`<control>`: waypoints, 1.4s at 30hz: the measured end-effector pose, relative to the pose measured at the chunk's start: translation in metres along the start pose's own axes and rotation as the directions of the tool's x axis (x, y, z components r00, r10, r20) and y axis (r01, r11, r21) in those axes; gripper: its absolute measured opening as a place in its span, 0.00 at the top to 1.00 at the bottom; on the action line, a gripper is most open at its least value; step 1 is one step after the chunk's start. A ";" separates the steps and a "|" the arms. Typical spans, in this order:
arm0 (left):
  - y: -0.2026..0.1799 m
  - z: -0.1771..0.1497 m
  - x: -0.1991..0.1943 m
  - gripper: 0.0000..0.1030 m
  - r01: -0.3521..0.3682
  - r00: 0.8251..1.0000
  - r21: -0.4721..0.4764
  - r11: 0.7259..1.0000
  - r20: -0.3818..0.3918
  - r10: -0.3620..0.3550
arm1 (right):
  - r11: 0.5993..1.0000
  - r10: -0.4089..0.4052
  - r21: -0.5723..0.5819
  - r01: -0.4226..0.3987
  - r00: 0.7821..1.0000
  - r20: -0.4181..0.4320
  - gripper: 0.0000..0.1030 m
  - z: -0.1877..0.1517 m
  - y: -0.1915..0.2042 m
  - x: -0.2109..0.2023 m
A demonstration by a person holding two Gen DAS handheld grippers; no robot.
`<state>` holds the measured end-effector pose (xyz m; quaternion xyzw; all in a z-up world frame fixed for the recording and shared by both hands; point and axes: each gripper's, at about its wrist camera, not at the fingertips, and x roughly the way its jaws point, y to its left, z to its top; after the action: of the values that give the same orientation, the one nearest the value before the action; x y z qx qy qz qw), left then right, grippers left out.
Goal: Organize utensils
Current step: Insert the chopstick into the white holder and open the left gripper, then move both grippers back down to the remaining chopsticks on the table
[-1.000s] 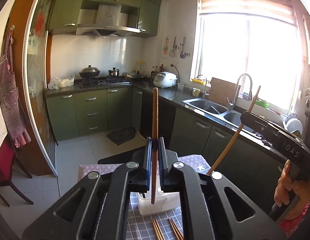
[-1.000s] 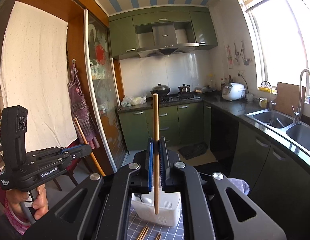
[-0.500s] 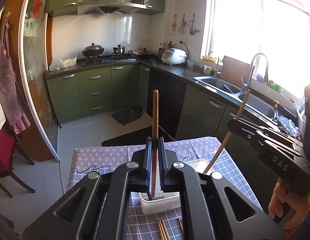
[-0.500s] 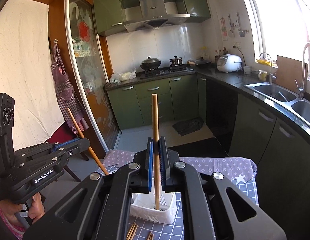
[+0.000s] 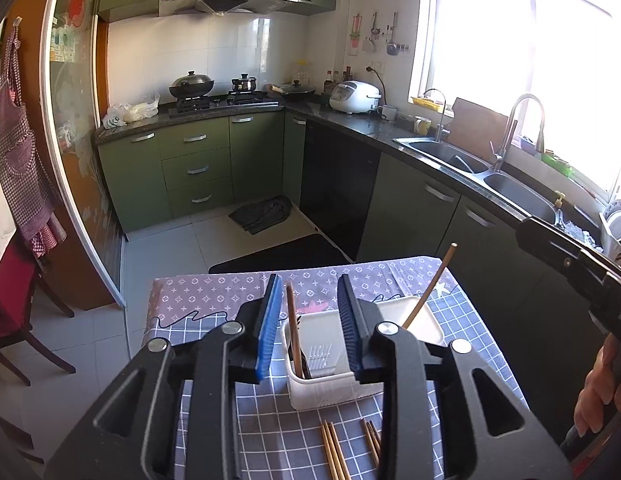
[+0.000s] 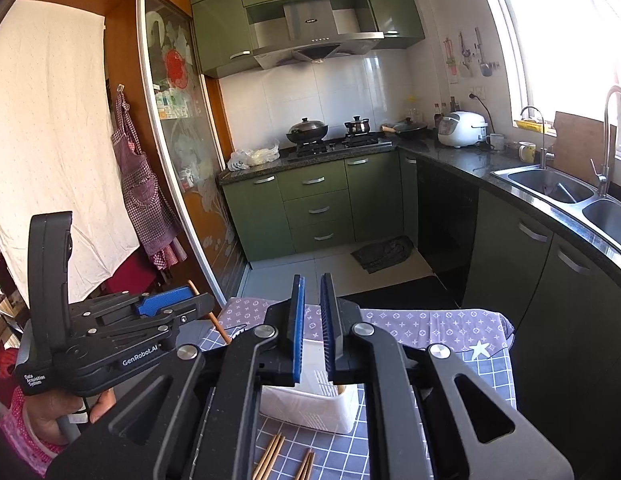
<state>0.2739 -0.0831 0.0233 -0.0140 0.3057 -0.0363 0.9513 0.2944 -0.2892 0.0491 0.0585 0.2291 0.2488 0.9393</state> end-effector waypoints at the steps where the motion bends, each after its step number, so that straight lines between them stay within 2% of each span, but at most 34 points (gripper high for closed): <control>1: 0.000 -0.001 -0.006 0.73 0.006 1.000 -0.002 1.000 0.004 -0.006 | 1.000 -0.001 0.001 0.001 1.000 0.002 0.88 -0.004 0.000 -0.007; 2: 0.001 -0.004 -0.013 0.73 0.006 1.000 0.000 1.000 0.006 -0.006 | 1.000 -0.002 0.003 0.002 1.000 -0.002 0.86 -0.009 -0.001 -0.014; 4: 0.000 -0.012 -0.023 0.73 -0.001 1.000 0.002 1.000 -0.017 0.001 | 1.000 -0.009 0.011 0.010 1.000 -0.028 0.77 -0.024 -0.003 -0.027; 6: 0.002 -0.027 -0.025 0.73 0.003 0.996 0.001 1.000 -0.086 -0.003 | 1.000 -0.022 0.018 0.023 0.997 -0.072 0.70 -0.045 -0.009 -0.033; 8: 0.003 -0.049 -0.019 0.73 0.016 0.984 0.004 1.000 -0.179 -0.015 | 0.998 -0.051 0.020 0.054 0.990 -0.131 0.65 -0.069 -0.015 -0.033; 12: 0.006 -0.104 0.011 0.74 0.055 0.930 -0.009 0.998 -0.363 -0.055 | 0.994 -0.098 0.020 0.107 0.961 -0.257 0.54 -0.122 -0.031 -0.020; 15: 0.006 -0.140 0.038 0.85 0.050 0.878 -0.021 0.999 -0.475 -0.054 | 0.993 -0.082 0.056 0.107 0.939 -0.333 0.53 -0.155 -0.043 -0.006; 17: 0.006 -0.155 0.053 0.86 0.054 0.845 -0.050 0.997 -0.530 -0.072 | 0.991 -0.069 0.080 0.106 0.928 -0.365 0.53 -0.169 -0.049 0.002; 18: 0.006 -0.160 0.058 0.87 0.055 0.836 -0.058 0.997 -0.544 -0.077 | 0.991 -0.062 0.090 0.103 0.925 -0.376 0.53 -0.174 -0.050 0.005; 22: 0.000 -0.169 0.070 0.87 0.039 0.826 -0.068 0.997 -0.559 -0.071 | 0.988 -0.041 0.122 0.098 0.913 -0.405 0.53 -0.191 -0.056 0.013; 26: 0.000 -0.175 0.082 0.87 0.038 0.802 -0.088 0.995 -0.592 -0.083 | 0.983 -0.024 0.156 0.098 0.907 -0.420 0.53 -0.199 -0.063 0.018; 30: -0.003 -0.182 0.089 0.87 0.029 0.788 -0.083 0.996 -0.611 -0.074 | 0.980 -0.016 0.173 0.098 0.905 -0.425 0.53 -0.204 -0.068 0.019; 42: -0.029 -0.189 0.108 0.87 0.014 0.773 -0.029 0.999 -0.633 -0.029 | 0.978 0.015 0.196 0.077 0.903 -0.430 0.52 -0.206 -0.067 0.019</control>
<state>0.2500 -0.1209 -0.1917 -0.0154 0.6082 -0.0464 0.7923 0.2439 -0.3385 -0.1562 0.0966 0.4557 0.2151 0.8583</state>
